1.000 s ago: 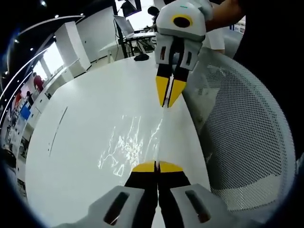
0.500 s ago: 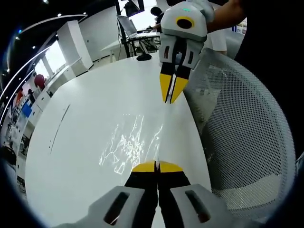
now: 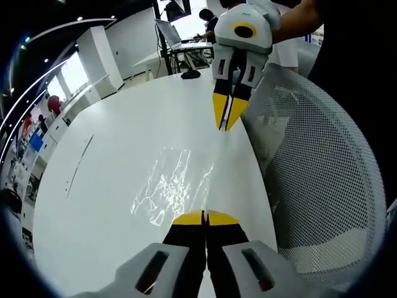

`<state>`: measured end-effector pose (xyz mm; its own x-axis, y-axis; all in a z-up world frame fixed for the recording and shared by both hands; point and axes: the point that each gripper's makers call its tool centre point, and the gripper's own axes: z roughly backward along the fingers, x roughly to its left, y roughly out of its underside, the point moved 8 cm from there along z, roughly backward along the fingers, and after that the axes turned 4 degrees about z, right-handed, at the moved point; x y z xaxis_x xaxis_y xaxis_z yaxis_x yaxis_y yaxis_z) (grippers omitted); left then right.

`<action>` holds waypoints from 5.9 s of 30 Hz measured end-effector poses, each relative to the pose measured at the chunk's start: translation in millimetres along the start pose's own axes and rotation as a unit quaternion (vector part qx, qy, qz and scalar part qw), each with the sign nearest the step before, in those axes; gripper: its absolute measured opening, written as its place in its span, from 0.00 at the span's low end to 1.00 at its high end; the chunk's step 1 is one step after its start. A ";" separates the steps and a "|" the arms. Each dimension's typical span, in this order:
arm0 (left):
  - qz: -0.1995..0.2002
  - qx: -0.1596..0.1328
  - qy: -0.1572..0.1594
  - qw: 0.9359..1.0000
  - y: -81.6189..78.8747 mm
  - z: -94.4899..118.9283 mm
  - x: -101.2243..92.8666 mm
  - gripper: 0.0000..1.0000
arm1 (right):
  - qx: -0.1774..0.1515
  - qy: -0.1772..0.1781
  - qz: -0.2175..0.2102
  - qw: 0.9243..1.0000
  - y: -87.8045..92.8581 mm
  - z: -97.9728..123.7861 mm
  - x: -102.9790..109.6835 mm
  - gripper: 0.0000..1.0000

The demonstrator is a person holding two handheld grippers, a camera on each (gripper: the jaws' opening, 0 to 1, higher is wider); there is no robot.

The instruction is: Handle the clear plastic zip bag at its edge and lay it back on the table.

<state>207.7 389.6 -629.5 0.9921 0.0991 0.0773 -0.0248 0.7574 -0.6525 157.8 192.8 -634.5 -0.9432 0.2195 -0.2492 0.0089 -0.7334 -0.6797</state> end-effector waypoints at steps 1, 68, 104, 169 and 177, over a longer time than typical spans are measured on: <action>0.001 0.000 0.000 1.000 0.5 0.3 0.2 0.00 | 0.000 0.000 -0.002 1.000 0.3 0.3 0.3 0.00; -0.062 -0.007 0.005 0.998 -6.2 4.0 -5.9 0.00 | -0.043 -0.037 -0.077 0.995 -13.9 -3.0 -7.8 0.08; 0.084 -0.016 -0.068 0.994 -1.6 21.3 -1.1 0.26 | -0.045 -0.031 -0.133 0.990 -18.1 -19.7 -8.0 0.00; 0.498 -0.182 -0.168 0.831 -18.6 -5.1 -30.9 0.23 | -0.037 0.075 -0.083 0.993 -34.7 -38.8 2.6 0.00; 0.504 -0.176 -0.169 0.829 -17.5 -7.9 -29.6 0.21 | -0.044 0.082 -0.089 0.992 -38.6 -37.6 1.6 0.00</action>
<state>179.8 368.3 -626.4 0.3979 0.7863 -0.4728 -0.7231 -0.0485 -0.6891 168.4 245.7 -634.7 -0.8657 0.4472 -0.2249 -0.1165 -0.6170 -0.7783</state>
